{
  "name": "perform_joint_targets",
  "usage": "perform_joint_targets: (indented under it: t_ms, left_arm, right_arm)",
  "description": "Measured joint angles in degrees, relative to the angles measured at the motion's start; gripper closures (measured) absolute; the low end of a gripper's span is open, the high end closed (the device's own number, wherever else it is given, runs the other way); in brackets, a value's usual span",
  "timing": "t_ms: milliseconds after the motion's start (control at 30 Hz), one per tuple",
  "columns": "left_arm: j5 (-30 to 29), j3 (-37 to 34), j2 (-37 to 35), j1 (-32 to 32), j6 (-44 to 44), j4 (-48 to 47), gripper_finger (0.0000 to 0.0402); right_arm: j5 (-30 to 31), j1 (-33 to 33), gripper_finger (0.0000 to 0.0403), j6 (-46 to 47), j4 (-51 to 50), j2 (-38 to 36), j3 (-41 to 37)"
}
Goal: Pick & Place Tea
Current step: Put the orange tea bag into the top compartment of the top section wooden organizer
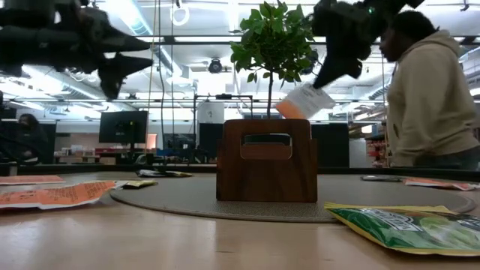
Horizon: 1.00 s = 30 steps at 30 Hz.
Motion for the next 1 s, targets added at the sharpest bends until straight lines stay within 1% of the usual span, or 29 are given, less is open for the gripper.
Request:
perform_joint_targets:
  t_ms: [233, 400, 467, 600, 700, 867, 1000]
  left_arm:
    - [2.1, 10.1, 14.0, 0.4, 4.9, -0.1, 0.0234]
    - [3.0, 16.5, 23.2, 2.1, 5.2, -0.2, 0.0234]
    - [5.0, 19.1, 26.9, 2.8, 5.2, -0.4, 0.0234]
    - [11.1, 24.9, 34.1, 3.7, 5.4, -0.1, 0.0234]
    - [13.4, 28.9, 39.2, 4.0, 5.8, -0.4, 0.0234]
    - [14.4, 34.1, 45.6, 4.9, 6.3, -0.4, 0.0234]
    - [15.5, 37.0, 48.6, 5.4, 6.2, -0.5, 0.0234]
  right_arm:
    - [-0.7, 1.3, 0.0403, -4.8, 4.3, 0.0, 0.4]
    - [-1.7, 2.4, 0.0403, -7.2, 5.8, 0.0, 0.4]
    - [-1.7, 3.1, 0.0403, -7.5, 6.5, 0.0, 0.4]
    - [-1.7, 4.2, 0.0403, -8.1, 7.5, 0.0, 0.4]
    - [-1.7, 4.9, 0.0403, -8.7, 7.8, 0.0, 0.4]
    - [-1.7, 5.6, 0.0403, -8.7, 7.9, 0.0, 0.4]
    - [-1.7, 6.3, 0.0403, -8.7, 7.9, 0.0, 0.4]
